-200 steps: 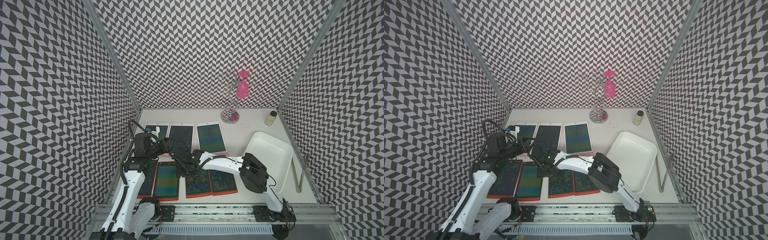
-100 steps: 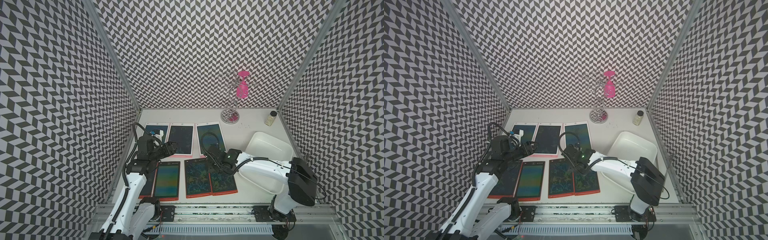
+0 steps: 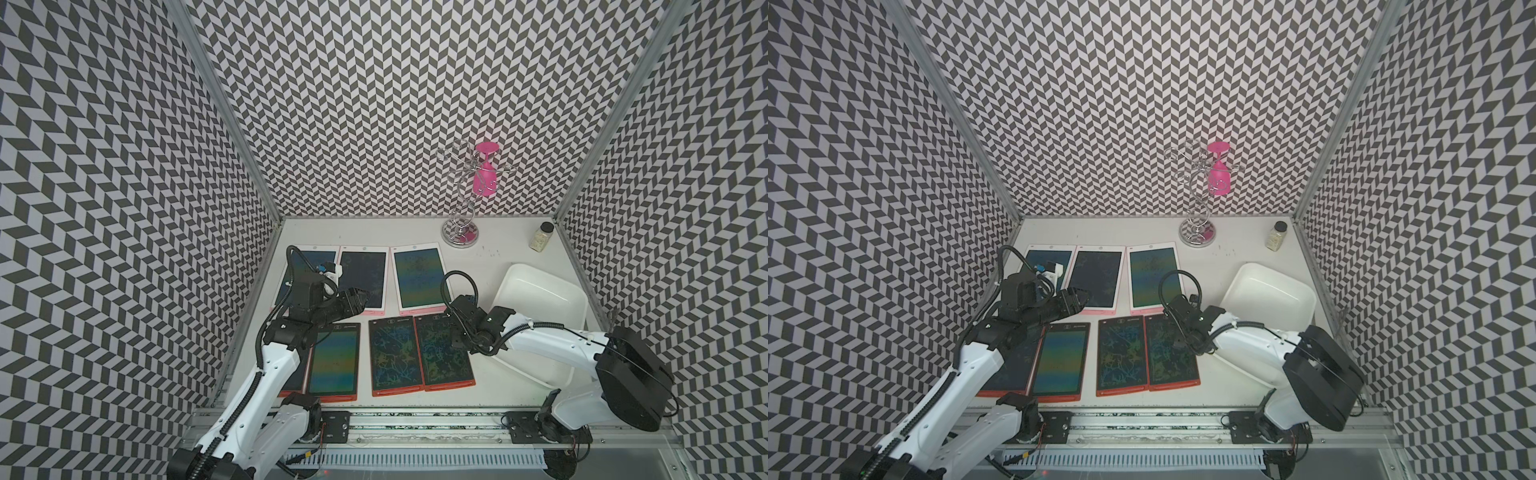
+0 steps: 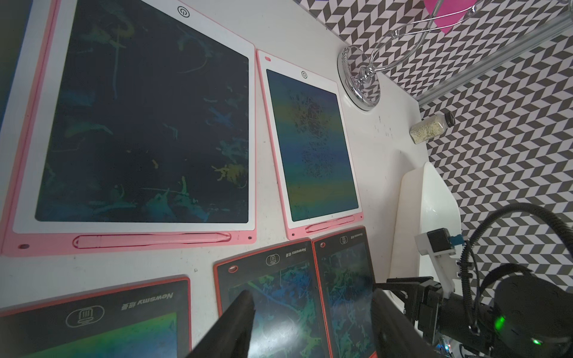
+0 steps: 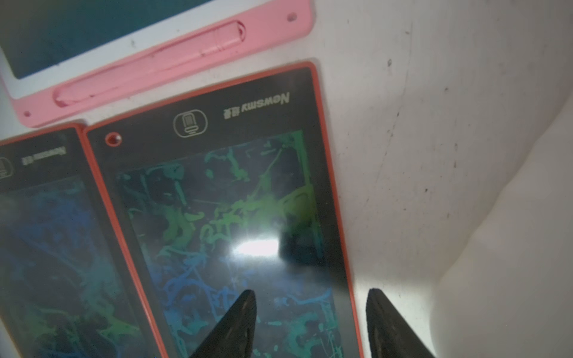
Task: Take out the writing tablet from the storage box
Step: Move the writing tablet to the center of the board.
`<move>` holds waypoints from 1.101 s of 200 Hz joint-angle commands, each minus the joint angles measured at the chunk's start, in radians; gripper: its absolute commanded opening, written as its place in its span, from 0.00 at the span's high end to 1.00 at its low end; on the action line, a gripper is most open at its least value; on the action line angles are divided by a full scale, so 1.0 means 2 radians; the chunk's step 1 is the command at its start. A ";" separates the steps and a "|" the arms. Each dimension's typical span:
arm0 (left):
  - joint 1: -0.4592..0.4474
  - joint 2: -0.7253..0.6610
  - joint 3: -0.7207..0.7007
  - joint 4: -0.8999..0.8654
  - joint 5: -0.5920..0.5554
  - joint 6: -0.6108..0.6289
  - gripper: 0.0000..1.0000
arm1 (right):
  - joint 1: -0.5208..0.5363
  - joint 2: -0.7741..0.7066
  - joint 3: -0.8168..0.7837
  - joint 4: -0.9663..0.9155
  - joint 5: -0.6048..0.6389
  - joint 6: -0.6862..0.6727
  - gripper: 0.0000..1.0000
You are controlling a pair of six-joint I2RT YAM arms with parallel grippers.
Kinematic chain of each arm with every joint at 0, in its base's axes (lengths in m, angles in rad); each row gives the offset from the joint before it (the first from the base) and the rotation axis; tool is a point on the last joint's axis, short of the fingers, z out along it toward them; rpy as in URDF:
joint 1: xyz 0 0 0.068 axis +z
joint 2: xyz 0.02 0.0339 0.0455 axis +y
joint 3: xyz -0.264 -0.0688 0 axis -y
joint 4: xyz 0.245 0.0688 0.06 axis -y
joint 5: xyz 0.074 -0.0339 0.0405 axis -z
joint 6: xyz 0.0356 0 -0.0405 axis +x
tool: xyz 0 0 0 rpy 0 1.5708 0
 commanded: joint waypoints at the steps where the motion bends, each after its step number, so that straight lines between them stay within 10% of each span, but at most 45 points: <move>1: -0.004 0.000 0.001 0.014 -0.016 -0.007 0.39 | -0.014 0.006 -0.011 0.027 0.004 -0.016 0.42; 220: -0.002 0.031 0.014 0.019 -0.023 0.014 0.39 | 0.003 0.012 -0.041 0.083 -0.092 -0.012 0.42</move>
